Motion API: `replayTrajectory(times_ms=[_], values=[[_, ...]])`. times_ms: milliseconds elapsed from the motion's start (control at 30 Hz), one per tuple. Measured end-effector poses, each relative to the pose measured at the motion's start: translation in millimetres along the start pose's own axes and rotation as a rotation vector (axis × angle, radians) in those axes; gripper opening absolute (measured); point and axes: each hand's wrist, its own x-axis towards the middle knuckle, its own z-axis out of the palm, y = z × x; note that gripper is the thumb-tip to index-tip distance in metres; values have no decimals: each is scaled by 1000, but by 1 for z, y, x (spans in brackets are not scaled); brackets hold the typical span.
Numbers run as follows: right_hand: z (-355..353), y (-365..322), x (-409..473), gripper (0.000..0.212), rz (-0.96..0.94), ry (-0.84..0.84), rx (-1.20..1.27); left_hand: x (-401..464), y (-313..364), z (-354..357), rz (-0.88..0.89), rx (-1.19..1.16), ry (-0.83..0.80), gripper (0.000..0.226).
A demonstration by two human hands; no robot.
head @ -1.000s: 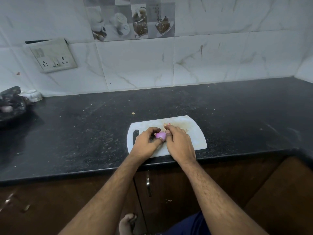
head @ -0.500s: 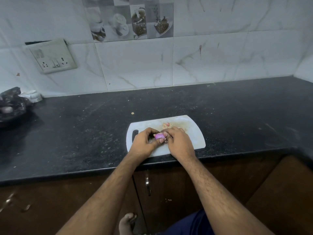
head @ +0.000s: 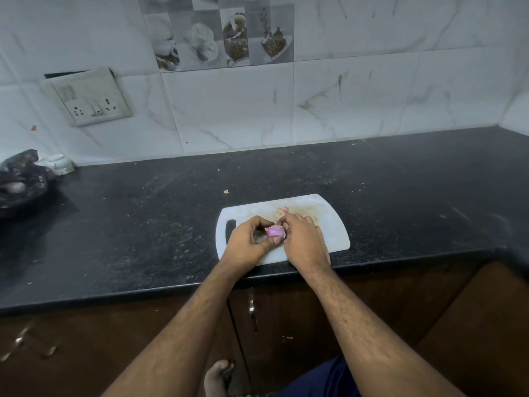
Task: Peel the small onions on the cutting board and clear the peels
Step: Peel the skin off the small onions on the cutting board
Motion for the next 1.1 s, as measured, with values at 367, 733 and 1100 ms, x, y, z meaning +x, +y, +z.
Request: replayTrajectory(times_ms=[367, 733, 1100], values=[[-6, 6, -5, 21, 0, 60, 355, 1, 1, 0, -5, -6, 6, 42], [-1, 4, -8, 23, -32, 145, 277, 3, 2, -2, -44, -176, 20, 31], [8, -3, -10, 18, -94, 231, -143, 2, 2, 0, -14, -174, 11, 33]])
